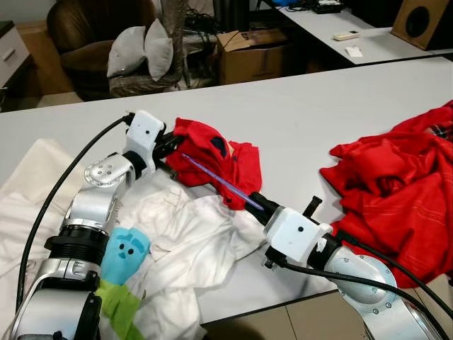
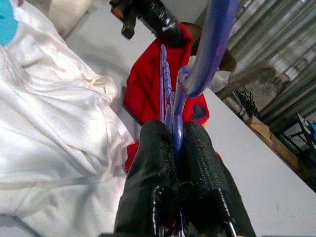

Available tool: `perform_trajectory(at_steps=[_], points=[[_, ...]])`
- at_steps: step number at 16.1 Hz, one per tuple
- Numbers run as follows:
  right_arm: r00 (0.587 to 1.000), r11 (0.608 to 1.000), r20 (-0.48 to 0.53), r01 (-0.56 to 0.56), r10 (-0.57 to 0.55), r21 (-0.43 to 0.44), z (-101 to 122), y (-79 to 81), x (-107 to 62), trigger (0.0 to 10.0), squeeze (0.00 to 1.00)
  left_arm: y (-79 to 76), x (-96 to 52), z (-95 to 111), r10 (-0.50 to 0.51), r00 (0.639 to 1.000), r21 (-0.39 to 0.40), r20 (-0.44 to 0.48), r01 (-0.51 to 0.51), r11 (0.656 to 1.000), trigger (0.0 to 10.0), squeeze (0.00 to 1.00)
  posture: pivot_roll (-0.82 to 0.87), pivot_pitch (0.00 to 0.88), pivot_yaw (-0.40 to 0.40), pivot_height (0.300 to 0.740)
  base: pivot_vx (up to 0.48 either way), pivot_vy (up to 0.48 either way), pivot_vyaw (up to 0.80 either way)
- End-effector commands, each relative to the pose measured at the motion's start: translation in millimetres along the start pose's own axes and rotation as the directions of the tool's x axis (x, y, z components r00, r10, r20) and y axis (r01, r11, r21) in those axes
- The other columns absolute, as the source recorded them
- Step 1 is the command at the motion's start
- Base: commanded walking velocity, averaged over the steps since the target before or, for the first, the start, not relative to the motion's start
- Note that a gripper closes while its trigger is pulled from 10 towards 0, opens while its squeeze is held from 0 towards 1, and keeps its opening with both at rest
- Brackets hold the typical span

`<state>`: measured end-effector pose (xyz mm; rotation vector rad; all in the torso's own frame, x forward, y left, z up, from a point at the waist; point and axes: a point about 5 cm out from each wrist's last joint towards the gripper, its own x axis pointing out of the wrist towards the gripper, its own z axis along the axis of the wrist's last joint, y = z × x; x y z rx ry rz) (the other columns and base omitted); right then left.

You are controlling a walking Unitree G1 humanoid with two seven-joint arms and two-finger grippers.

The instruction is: Hang hanger

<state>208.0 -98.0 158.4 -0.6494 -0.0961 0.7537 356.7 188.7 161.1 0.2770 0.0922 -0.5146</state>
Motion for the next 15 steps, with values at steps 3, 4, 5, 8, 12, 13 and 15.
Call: perform_trajectory(at_steps=[3, 4, 5, 8, 12, 13, 15], points=[[1.0, 1.0, -0.001, 0.028, -0.028, -0.003, 2.2, -5.8, -4.3, 10.0, 0.0, 0.0, -3.0, 1.7, -0.035, 0.999, 0.011, 0.003, 0.035, 0.999, 0.0, 0.0, -0.06, 0.0, 0.07, 0.74, 0.0, 0.0, 0.0], [0.999, 0.999, -0.006, 0.032, -0.032, -0.004, 1.4, -6.1, -4.2, 10.0, 0.0, -0.9, -3.3, 2.0, -0.045, 0.999, 0.012, 0.004, 0.045, 0.999, 0.0, 0.0, -0.06, 0.0, 0.07, 0.74, 0.0, 0.0, 0.0], [0.999, 0.999, -0.014, 0.032, -0.032, -0.006, 0.2, -6.4, -4.0, 10.0, 0.0, -1.9, -3.7, 2.2, -0.056, 0.998, 0.01, 0.008, 0.056, 0.998, 0.0, 0.0, -0.05, 0.0, 0.069, 0.74, 0.0, 0.0, 0.0], [0.998, 0.999, -0.048, 0.03, -0.03, -0.014, -5.9, -6.9, -3.1, 10.0, 0.0, -5.5, -7.5, 6.6, -0.116, 0.993, 0.009, 0.036, 0.115, 0.993, 0.0, 0.0, -0.05, 0.0, 0.064, 0.74, 0.0, 0.0, 0.0], [0.998, 0.999, -0.058, 0.028, -0.029, -0.023, -7.0, -8.5, -4.9, 10.0, 0.0, -1.5, -9.6, 3.5, -0.099, 0.995, 0.025, 0.01, 0.098, 0.995, 0.0, 0.0, -0.05, 0.0, 0.065, 0.74, 0.0, 0.0, 0.0], [0.998, 0.999, -0.062, 0.03, -0.032, -0.025, -7.3, -9.8, -6.0, 10.0, 0.0, -0.3, -10.1, 3.0, -0.092, 0.996, 0.025, 0.006, 0.092, 0.995, 0.0, 0.0, -0.05, 0.0, 0.066, 0.74, 0.0, 0.0, 0.0], [0.997, 0.999, -0.063, 0.035, -0.037, -0.027, -7.3, -11.9, -7.2, 10.0, 0.0, 1.7, -10.5, 1.4, -0.082, 0.997, 0.028, -0.004, 0.082, 0.996, 0.0, 0.0, -0.05, 0.0, 0.068, 0.74, 0.0, 0.0, 0.0]])
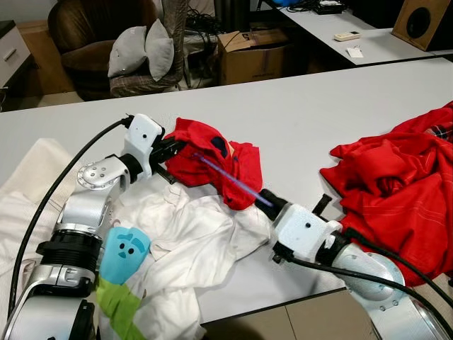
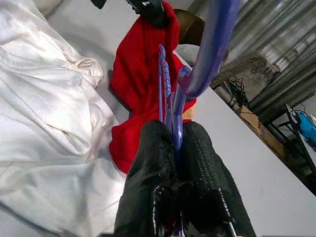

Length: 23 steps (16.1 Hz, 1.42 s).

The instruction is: Hang hanger

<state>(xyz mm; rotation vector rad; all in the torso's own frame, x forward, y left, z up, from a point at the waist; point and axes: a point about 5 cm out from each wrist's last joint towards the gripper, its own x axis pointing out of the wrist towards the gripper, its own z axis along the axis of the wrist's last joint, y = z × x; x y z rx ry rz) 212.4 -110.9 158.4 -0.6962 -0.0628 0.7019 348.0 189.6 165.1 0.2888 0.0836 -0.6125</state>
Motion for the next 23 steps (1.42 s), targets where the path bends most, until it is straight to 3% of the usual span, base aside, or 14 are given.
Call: perform_trajectory(at_steps=[1, 8, 13, 23], points=[[1.0, 1.0, 0.005, 0.0, 0.0, -0.002, 1.9, -3.2, -3.3, 10.0, 0.0, 7.2, -3.0, -4.5, 0.032, 0.999, 0.008, -0.035, -0.032, 0.999, 0.0, 0.0, -0.05, 0.0, 0.071, 0.74, 0.0, 0.0, 0.0], [0.999, 1.0, -0.032, -0.02, 0.02, -0.002, -4.7, 0.7, -6.4, 10.0, 0.0, 5.8, -2.7, -2.2, 0.013, 1.0, 0.007, -0.021, -0.013, 1.0, 0.0, 0.0, -0.05, 0.0, 0.069, 0.74, 0.0, 0.0, 0.0], [0.997, 1.0, -0.07, 0.009, -0.01, -0.019, -12.7, -9.0, -5.8, 10.0, 0.0, -3.4, -5.3, 3.2, -0.095, 0.995, 0.019, 0.009, 0.095, 0.995, 0.0, 0.0, -0.05, 0.0, 0.068, 0.74, 0.0, 0.0, 0.0], [1.0, 1.0, 0.015, -0.005, 0.005, -0.011, 1.7, -4.9, -6.1, 10.0, 0.0, 11.7, -5.9, -4.1, 0.039, 0.998, 0.046, -0.056, -0.037, 0.998, 0.0, 0.0, -0.05, 0.0, 0.069, 0.74, 0.0, 0.0, 0.0]])
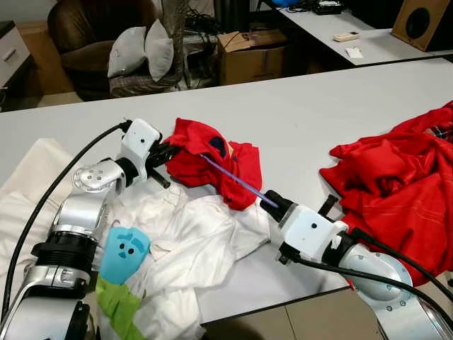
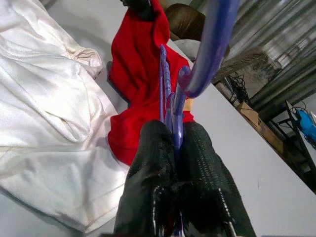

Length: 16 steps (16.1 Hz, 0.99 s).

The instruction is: Hang hanger

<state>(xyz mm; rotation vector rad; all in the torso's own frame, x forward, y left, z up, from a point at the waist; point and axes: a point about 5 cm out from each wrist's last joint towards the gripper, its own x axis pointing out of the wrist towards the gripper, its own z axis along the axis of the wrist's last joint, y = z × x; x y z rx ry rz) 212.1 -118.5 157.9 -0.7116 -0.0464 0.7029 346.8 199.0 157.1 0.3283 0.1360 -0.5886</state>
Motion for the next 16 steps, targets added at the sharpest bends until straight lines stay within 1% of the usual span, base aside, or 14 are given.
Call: perform_trajectory(at_steps=[1, 3, 6, 8, 10, 11, 14, 16], points=[[1.0, 1.0, 0.015, 0.009, -0.009, -0.011, 3.8, -2.4, -2.7, 10.0, 0.0, 6.7, -1.3, 5.5, 0.018, 1.0, 0.023, 0.004, -0.018, 1.0, 0.0, 0.0, -0.05, 0.0, 0.072, 0.74, 0.0, 0.0, 0.0], [1.0, 1.0, -0.007, 0.009, -0.009, -0.011, 0.5, -2.3, -3.2, 10.0, 0.0, 5.7, -1.4, 5.4, 0.009, 1.0, 0.024, 0.005, -0.009, 1.0, 0.0, 0.0, -0.05, 0.0, 0.073, 0.74, 0.0, 0.0, 0.0], [1.0, 1.0, -0.02, -0.013, 0.013, -0.01, -2.7, 0.8, -2.1, 10.0, 0.0, 2.8, -0.3, 9.5, -0.01, 1.0, 0.02, 0.029, 0.009, 1.0, 0.0, 0.0, -0.05, 0.0, 0.068, 0.74, 0.0, 0.0, 0.0], [0.999, 1.0, -0.027, -0.018, 0.017, -0.013, -4.4, 1.6, -1.3, 10.0, 0.0, -0.2, -0.2, 12.6, -0.039, 0.998, 0.02, 0.045, 0.038, 0.999, 0.0, 0.0, -0.05, 0.0, 0.068, 0.74, 0.0, 0.0, 0.0], [1.0, 1.0, -0.028, -0.01, 0.009, -0.019, -4.9, -1.7, 1.6, 10.0, 0.0, -5.9, -1.9, 12.5, -0.099, 0.994, 0.029, 0.042, 0.098, 0.995, 0.0, 0.0, -0.05, 0.0, 0.068, 0.74, 0.0, 0.0, 0.0], [1.0, 1.0, -0.031, -0.002, 0.001, -0.03, -5.9, -5.0, 4.4, 10.0, 0.0, -7.3, -2.7, 11.7, -0.111, 0.993, 0.032, 0.039, 0.109, 0.993, 0.0, 0.0, -0.05, 0.0, 0.067, 0.74, 0.0, 0.0, 0.0], [0.999, 0.998, -0.032, -0.007, 0.005, -0.057, -6.4, -12.0, 11.4, 10.0, 0.0, -9.1, -3.1, 11.5, -0.122, 0.992, 0.04, 0.036, 0.121, 0.992, 0.0, 0.0, -0.04, 0.0, 0.059, 0.74, 0.0, 0.0, 0.0], [1.0, 0.998, -0.026, -0.012, 0.011, -0.062, -5.9, -13.6, 13.0, 10.0, 0.0, -9.7, -4.1, 11.1, -0.126, 0.991, 0.044, 0.033, 0.125, 0.991, 0.0, 0.0, -0.04, 0.0, 0.057, 0.74, 0.0, 0.0, 0.0]])
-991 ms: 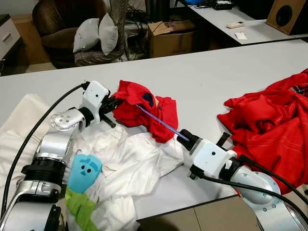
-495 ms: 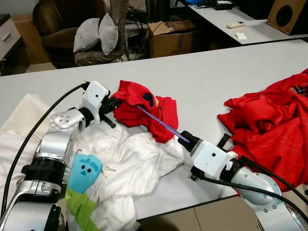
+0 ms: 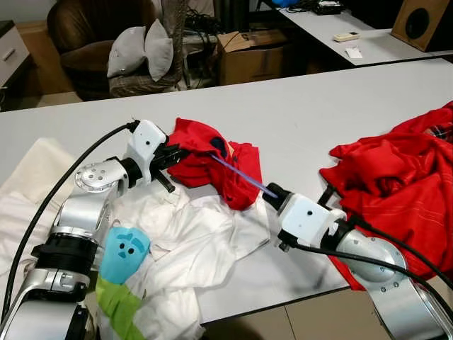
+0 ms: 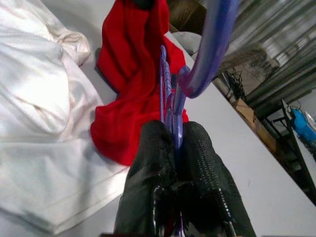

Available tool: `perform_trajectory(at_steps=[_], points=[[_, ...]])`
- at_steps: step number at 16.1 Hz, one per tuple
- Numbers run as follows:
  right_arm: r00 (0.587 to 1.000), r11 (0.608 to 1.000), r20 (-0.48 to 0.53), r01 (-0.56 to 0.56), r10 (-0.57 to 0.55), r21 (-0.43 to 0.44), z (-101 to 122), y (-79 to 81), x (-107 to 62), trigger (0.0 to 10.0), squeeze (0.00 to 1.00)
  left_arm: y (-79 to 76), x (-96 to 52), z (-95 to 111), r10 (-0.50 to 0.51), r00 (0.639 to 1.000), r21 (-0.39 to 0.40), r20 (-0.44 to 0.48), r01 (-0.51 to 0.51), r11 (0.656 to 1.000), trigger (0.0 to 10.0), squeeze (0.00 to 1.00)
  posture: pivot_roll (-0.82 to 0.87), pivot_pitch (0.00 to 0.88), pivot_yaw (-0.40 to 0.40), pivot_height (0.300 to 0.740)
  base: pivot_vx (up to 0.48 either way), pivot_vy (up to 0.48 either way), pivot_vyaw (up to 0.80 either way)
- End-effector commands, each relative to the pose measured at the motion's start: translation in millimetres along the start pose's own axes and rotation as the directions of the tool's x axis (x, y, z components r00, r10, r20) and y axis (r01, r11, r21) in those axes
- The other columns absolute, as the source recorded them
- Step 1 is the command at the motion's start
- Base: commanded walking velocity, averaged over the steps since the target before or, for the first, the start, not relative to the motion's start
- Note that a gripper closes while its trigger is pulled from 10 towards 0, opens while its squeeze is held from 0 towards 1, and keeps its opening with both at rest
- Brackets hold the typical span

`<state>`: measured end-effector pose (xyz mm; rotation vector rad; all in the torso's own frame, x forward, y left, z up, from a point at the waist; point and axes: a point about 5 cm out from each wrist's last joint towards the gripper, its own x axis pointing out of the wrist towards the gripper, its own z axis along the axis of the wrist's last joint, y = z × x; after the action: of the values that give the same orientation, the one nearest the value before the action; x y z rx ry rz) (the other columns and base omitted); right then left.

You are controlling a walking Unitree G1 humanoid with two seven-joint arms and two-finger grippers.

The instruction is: Hang hanger

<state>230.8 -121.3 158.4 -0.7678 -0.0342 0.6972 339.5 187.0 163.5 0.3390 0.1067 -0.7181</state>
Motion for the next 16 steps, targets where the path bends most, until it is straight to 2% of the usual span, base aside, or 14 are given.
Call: perform_trajectory(at_steps=[1, 3, 5, 9, 10, 11, 13, 14, 15, 16], points=[[1.0, 1.0, 0.004, -0.027, 0.027, -0.005, -0.5, 0.5, 2.0, 10.0, 0.0, 0.5, -3.6, 1.5, -0.008, 1.0, 0.014, -0.005, 0.008, 1.0, 0.0, 0.0, -0.04, 0.0, 0.052, 0.74, 0.0, 0.0, 0.0], [0.997, 0.997, -0.004, -0.072, 0.072, 0.03, -4.0, 6.4, 6.9, 10.0, 0.0, -4.2, -2.7, 7.4, -0.03, 0.999, 0.023, 0.039, 0.029, 0.999, 0.0, 0.0, -0.04, 0.0, 0.048, 0.74, 0.0, 0.0, 0.0], [0.996, 0.996, -0.021, -0.083, 0.083, 0.016, -8.4, 7.9, 11.4, 10.0, 0.0, -10.8, -2.5, 15.2, -0.073, 0.993, 0.023, 0.094, 0.071, 0.997, 0.0, 0.0, -0.03, 0.0, 0.043, 0.74, 0.0, 0.0, 0.0], [0.999, 0.998, -0.043, -0.008, 0.011, 0.056, -8.1, -3.5, 19.5, 10.0, 0.0, -21.8, -16.0, 25.9, -0.171, 0.977, 0.05, 0.128, 0.166, 0.985, 0.0, 0.0, -0.03, 0.0, 0.039, 0.74, 0.0, 0.0, 0.0], [1.0, 0.982, -0.024, 0.018, -0.014, 0.19, -1.0, -4.0, 23.0, 10.0, 0.0, -19.6, -24.9, 27.9, -0.161, 0.981, 0.059, 0.11, 0.155, 0.986, 0.0, 0.0, -0.03, 0.0, 0.035, 0.74, 0.0, 0.0, 0.0], [1.0, 0.954, -0.007, 0.02, -0.018, 0.298, 4.7, -2.0, 24.7, 10.0, 0.0, -16.4, -29.3, 29.0, -0.14, 0.985, 0.066, 0.102, 0.134, 0.989, 0.0, 0.0, -0.03, 0.0, 0.032, 0.74, 0.0, 0.0, 0.0], [1.0, 0.845, 0.003, -0.009, 0.008, 0.534, 11.7, 7.6, 26.7, 10.0, 0.0, -8.9, -34.1, 34.5, -0.087, 0.989, 0.062, 0.116, 0.08, 0.995, 0.0, 0.0, -0.03, 0.0, 0.027, 0.74, 0.0, 0.0, 0.0], [0.999, 0.803, -0.002, -0.031, 0.041, 0.595, 12.0, 13.4, 26.8, 10.0, 0.0, -6.8, -34.6, 38.0, -0.069, 0.989, 0.059, 0.131, 0.062, 0.996, 0.0, 0.0, -0.03, 0.0, 0.027, 0.74, 0.0, 0.0, 0.0], [0.998, 0.757, -0.036, -0.008, 0.042, 0.654, 7.4, 17.0, 26.2, 10.0, 0.0, -5.9, -33.9, 44.7, -0.06, 0.985, 0.045, 0.165, 0.053, 0.998, 0.0, 0.0, -0.03, 0.0, 0.022, 0.74, 0.0, 0.0, 0.0], [0.998, 0.738, -0.054, 0.008, 0.038, 0.675, 4.8, 17.9, 26.0, 10.0, 0.0, -5.5, -33.6, 47.4, -0.056, 0.982, 0.041, 0.179, 0.049, 0.998, 0.0, 0.0, -0.03, 0.0, 0.022, 0.74, 0.0, 0.0, 0.0]])
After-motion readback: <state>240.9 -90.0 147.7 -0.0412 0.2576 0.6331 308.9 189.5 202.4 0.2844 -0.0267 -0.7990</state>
